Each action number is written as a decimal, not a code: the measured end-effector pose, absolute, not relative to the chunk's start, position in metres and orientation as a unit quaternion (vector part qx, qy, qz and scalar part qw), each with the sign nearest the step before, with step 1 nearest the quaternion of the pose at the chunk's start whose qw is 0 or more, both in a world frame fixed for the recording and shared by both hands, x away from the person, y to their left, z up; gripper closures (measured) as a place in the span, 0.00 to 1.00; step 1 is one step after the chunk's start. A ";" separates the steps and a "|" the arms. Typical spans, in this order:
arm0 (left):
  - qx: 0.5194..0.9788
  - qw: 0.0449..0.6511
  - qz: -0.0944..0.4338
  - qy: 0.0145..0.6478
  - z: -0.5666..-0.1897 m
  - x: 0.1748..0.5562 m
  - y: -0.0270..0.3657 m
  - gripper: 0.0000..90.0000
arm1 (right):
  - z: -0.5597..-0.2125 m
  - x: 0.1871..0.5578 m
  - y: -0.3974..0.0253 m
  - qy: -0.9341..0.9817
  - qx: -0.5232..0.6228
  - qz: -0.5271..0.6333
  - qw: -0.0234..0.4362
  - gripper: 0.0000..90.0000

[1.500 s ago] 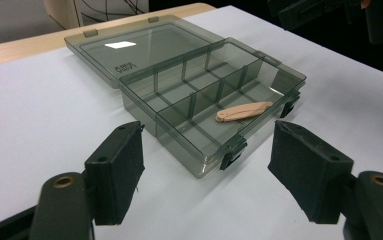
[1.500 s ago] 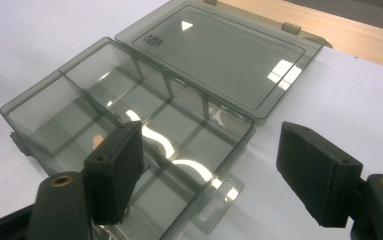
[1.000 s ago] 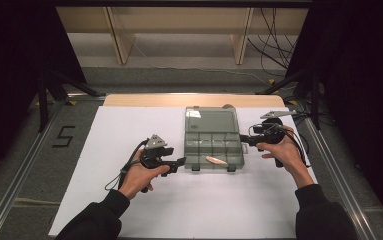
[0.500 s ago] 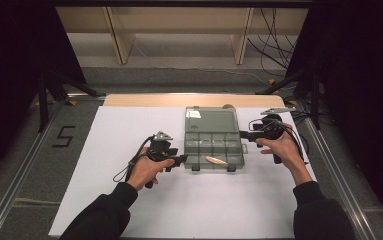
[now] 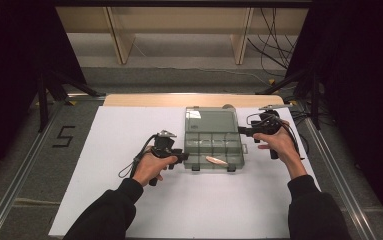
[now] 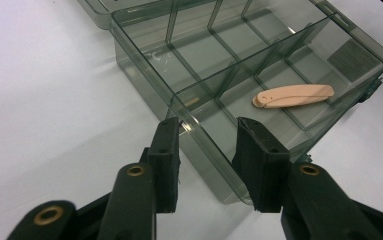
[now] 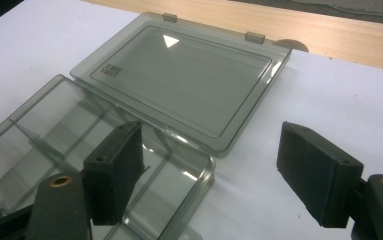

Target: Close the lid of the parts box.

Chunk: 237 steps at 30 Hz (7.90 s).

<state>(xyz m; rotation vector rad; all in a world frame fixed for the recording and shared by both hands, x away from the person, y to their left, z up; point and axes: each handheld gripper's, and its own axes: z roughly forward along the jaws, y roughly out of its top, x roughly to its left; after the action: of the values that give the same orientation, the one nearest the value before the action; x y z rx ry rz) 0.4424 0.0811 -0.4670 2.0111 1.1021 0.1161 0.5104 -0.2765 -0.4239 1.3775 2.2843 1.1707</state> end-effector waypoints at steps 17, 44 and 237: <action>0.797 0.406 0.034 0.445 -0.468 0.445 0.079 0.77 | -0.434 0.544 -0.262 0.774 0.492 0.386 0.098 0.31; 0.789 0.410 0.034 0.456 -0.469 0.444 0.078 0.77 | -0.464 0.569 -0.253 0.765 0.518 0.379 0.050 0.35; 0.746 0.469 0.188 0.435 -0.348 0.559 0.057 1.00 | -0.474 0.514 -0.262 0.723 0.429 0.480 0.253 0.92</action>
<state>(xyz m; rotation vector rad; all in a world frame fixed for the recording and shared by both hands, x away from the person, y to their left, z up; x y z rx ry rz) 0.5593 0.0569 -0.3479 1.8283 1.0663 0.4618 0.5136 -0.2623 -0.4744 1.1661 1.9643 1.3040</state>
